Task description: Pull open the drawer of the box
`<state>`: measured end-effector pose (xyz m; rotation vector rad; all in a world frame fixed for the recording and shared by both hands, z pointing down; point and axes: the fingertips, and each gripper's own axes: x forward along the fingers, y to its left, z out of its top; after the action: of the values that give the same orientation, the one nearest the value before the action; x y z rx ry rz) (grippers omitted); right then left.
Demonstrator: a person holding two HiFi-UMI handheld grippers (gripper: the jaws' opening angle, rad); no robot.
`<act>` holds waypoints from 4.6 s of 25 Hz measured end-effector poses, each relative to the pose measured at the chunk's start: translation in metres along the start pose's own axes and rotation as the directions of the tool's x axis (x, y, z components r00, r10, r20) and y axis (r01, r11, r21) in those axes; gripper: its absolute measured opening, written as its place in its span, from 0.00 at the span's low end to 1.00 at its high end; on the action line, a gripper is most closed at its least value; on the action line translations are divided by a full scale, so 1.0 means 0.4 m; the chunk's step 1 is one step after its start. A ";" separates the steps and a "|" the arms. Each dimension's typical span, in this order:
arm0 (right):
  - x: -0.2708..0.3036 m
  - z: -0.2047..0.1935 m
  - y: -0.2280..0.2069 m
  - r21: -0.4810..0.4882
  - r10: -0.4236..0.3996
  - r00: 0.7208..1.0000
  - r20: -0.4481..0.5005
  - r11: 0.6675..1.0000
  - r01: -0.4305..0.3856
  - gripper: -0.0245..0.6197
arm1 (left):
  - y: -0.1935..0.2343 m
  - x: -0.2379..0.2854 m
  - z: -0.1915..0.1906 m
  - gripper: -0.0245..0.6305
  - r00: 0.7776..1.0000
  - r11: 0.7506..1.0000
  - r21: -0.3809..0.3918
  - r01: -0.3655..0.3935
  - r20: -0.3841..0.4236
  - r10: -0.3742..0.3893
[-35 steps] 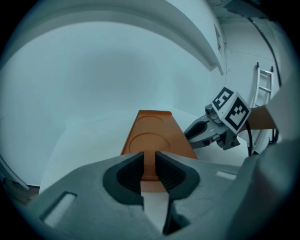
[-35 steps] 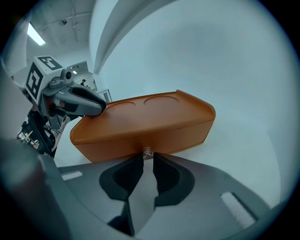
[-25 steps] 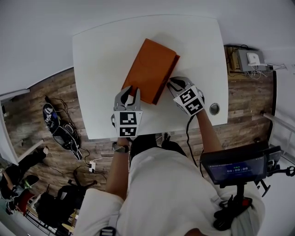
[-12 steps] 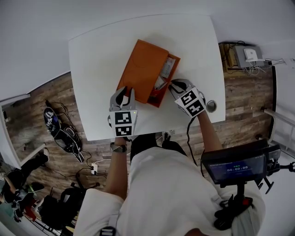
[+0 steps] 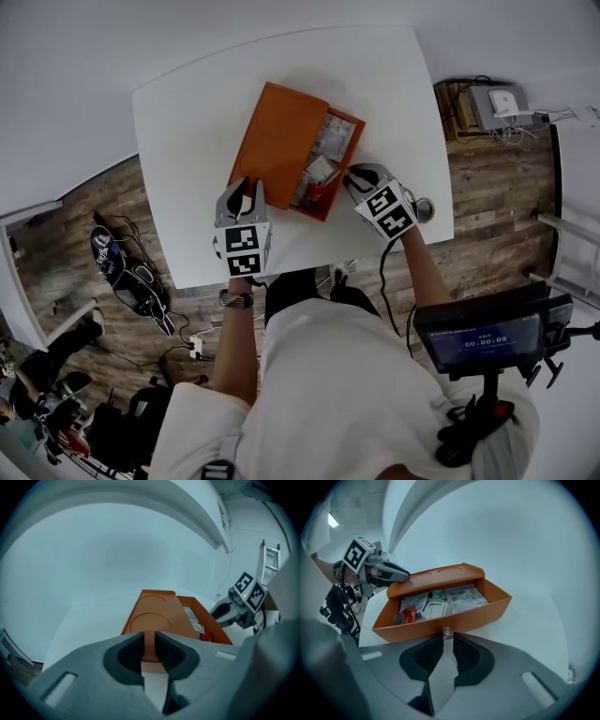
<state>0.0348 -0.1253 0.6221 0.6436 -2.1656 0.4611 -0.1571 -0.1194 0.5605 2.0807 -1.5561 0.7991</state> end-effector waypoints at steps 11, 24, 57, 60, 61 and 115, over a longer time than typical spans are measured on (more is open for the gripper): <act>0.009 -0.008 -0.011 0.013 0.007 1.000 -0.001 1.000 -0.007 0.14 | 0.008 0.022 -0.002 0.15 1.000 1.000 -0.003 -0.006 0.000 0.006; 0.006 -0.005 -0.013 0.023 0.014 1.000 0.000 1.000 -0.014 0.15 | 0.008 0.024 0.001 0.15 1.000 1.000 -0.007 -0.007 -0.002 0.007; -0.005 0.015 -0.018 0.038 0.038 0.999 0.022 0.999 -0.039 0.14 | 0.005 0.007 0.001 0.15 1.000 1.000 -0.012 -0.002 0.002 0.002; -0.008 0.013 -0.019 0.040 0.037 0.999 0.021 0.998 -0.038 0.14 | 0.006 0.007 0.000 0.15 1.000 1.000 -0.020 0.000 -0.002 0.000; -0.009 0.013 -0.019 0.043 0.036 0.999 0.021 0.998 -0.037 0.14 | 0.006 0.007 0.000 0.15 1.000 1.000 -0.020 0.000 -0.003 0.000; -0.046 -0.045 -0.059 0.137 -0.016 1.000 0.026 0.991 0.012 0.14 | 0.015 0.032 -0.003 0.15 1.000 1.000 -0.010 -0.002 -0.004 0.002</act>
<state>0.0694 -0.1298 0.6210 0.7438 -2.1672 0.6004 -0.1604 -0.1295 0.5698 2.0698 -1.5576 0.7940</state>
